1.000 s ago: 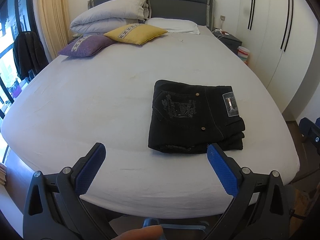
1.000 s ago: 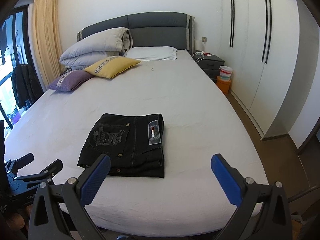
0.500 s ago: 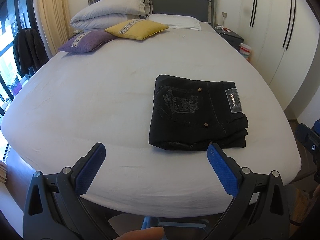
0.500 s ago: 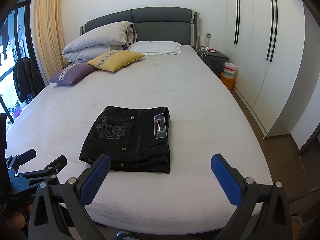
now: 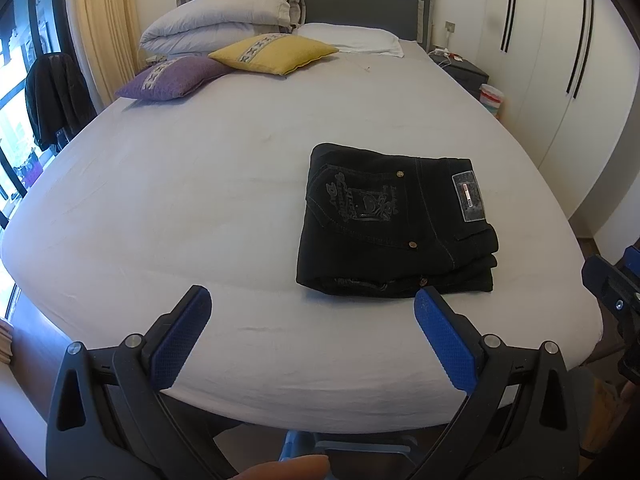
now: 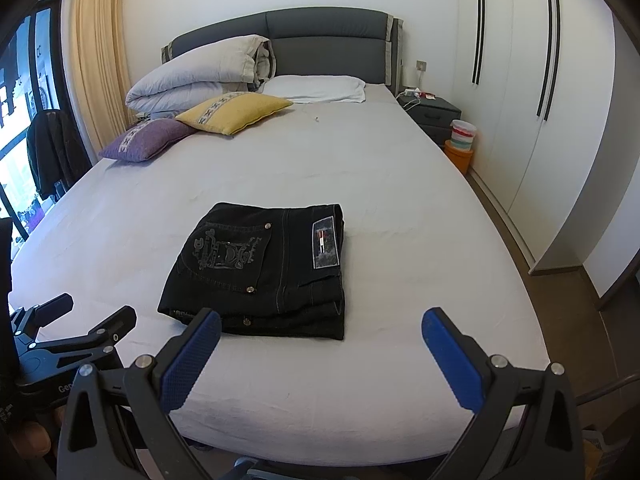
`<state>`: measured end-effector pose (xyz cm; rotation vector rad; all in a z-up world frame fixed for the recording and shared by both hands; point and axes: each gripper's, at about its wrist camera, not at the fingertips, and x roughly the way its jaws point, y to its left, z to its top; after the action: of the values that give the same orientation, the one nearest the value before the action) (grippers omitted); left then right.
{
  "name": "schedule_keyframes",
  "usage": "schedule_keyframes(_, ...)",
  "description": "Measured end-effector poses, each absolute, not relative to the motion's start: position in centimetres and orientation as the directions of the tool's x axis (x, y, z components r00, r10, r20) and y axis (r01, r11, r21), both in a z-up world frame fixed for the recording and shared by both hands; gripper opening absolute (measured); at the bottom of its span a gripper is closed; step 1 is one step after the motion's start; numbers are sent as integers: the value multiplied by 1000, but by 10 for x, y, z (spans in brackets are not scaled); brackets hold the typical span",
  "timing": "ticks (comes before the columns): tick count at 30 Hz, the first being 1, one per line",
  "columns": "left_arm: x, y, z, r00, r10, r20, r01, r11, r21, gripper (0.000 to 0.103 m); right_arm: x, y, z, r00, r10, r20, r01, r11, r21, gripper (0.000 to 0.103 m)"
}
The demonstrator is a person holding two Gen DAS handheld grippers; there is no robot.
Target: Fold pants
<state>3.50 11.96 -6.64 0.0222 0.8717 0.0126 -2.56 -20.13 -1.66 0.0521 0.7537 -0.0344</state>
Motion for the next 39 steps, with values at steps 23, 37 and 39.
schedule_keyframes(23, 33, 118, -70, 641, 17, -767, -1, 1000, 22, 103, -27, -198, -22, 719, -11, -695, 44, 999, 31, 103)
schedule_keyframes(37, 33, 117, -72, 639, 13, -769, 4, 1000, 21, 103, -27, -196, -23, 717, -10, -697, 43, 999, 30, 103)
schedule_keyframes(39, 33, 117, -72, 638, 14, -770, 4, 1000, 22, 103, -27, -196, -23, 716, -10, -698, 43, 999, 30, 103)
